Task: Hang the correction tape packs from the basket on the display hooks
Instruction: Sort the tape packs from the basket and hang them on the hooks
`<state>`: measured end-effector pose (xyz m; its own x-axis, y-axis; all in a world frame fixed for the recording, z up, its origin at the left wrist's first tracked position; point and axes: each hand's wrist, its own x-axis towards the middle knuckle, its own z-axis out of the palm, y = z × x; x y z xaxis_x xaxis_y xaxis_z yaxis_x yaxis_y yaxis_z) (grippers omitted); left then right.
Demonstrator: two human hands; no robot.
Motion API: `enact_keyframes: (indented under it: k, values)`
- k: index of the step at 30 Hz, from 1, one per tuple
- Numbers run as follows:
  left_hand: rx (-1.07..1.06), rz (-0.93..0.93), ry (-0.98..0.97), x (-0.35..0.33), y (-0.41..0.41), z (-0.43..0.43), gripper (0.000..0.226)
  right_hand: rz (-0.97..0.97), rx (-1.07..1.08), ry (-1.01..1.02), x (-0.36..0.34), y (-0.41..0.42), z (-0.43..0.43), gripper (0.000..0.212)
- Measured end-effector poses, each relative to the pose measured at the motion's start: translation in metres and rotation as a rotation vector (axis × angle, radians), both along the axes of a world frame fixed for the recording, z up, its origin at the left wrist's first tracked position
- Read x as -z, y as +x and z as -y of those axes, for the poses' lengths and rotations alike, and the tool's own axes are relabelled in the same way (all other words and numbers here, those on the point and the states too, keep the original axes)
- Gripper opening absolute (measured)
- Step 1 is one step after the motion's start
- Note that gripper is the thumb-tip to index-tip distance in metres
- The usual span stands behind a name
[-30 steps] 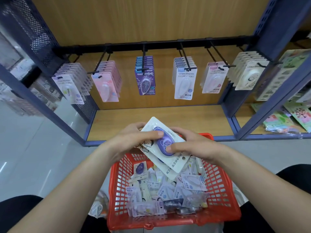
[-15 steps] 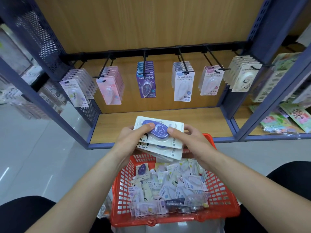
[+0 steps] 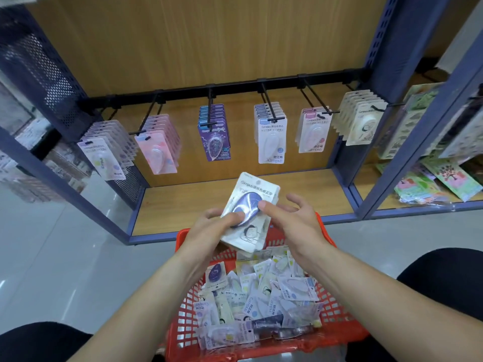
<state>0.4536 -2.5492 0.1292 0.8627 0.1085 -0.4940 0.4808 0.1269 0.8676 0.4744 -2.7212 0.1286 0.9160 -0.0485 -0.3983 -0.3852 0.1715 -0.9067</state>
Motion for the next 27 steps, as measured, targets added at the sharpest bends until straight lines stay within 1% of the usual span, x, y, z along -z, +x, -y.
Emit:
enact_keyframes:
  k: [1, 2, 3, 4, 5, 6, 9, 13, 16, 19, 20, 23, 27]
  values:
    - [0.042, -0.006, -0.004, -0.001, -0.001, 0.001, 0.081, 0.014, 0.004, 0.008, 0.001, 0.001, 0.001, 0.099]
    - [0.082, -0.004, -0.016, -0.002, -0.002, 0.003, 0.076, 0.031, -0.003, 0.008, 0.001, 0.0, 0.001, 0.077]
    - [0.106, 0.004, -0.033, -0.001, -0.003, 0.006, 0.073, 0.051, -0.019, -0.001, 0.001, -0.001, -0.001, 0.054]
    - [0.11, 0.015, -0.054, -0.001, -0.004, 0.008, 0.069, 0.072, -0.047, -0.008, 0.001, -0.003, -0.003, 0.036]
    - [0.089, 0.024, -0.072, 0.0, -0.005, 0.01, 0.066, 0.09, -0.081, -0.003, 0.001, -0.005, -0.006, 0.025]
    - [0.055, 0.033, -0.084, 0.001, -0.005, 0.011, 0.063, 0.107, -0.125, 0.019, 0.0, -0.007, -0.008, 0.021]
    - [-0.023, 0.071, -0.088, 0.003, -0.004, 0.011, 0.064, 0.189, -0.273, 0.056, -0.002, -0.013, -0.016, 0.026]
    - [-0.083, 0.137, -0.106, 0.003, -0.001, 0.013, 0.064, 0.286, -0.308, -0.013, -0.001, -0.013, -0.018, 0.034]
    - [-0.102, 0.177, -0.068, 0.002, -0.001, 0.017, 0.059, 0.299, -0.287, -0.049, -0.001, -0.011, -0.016, 0.035]
    - [-0.121, 0.189, -0.027, 0.001, -0.002, 0.018, 0.039, 0.298, -0.231, -0.083, -0.002, -0.008, -0.017, 0.028]
    - [-0.132, 0.185, -0.026, 0.0, -0.002, 0.018, 0.035, 0.286, -0.208, -0.088, -0.002, -0.008, -0.018, 0.025]
    - [-0.161, 0.171, 0.035, -0.002, 0.0, 0.016, 0.03, 0.228, -0.143, -0.066, 0.0, -0.006, -0.019, 0.018]
    - [-0.162, 0.184, 0.157, -0.004, 0.002, 0.013, 0.025, 0.192, -0.073, -0.053, -0.004, -0.005, -0.016, 0.016]
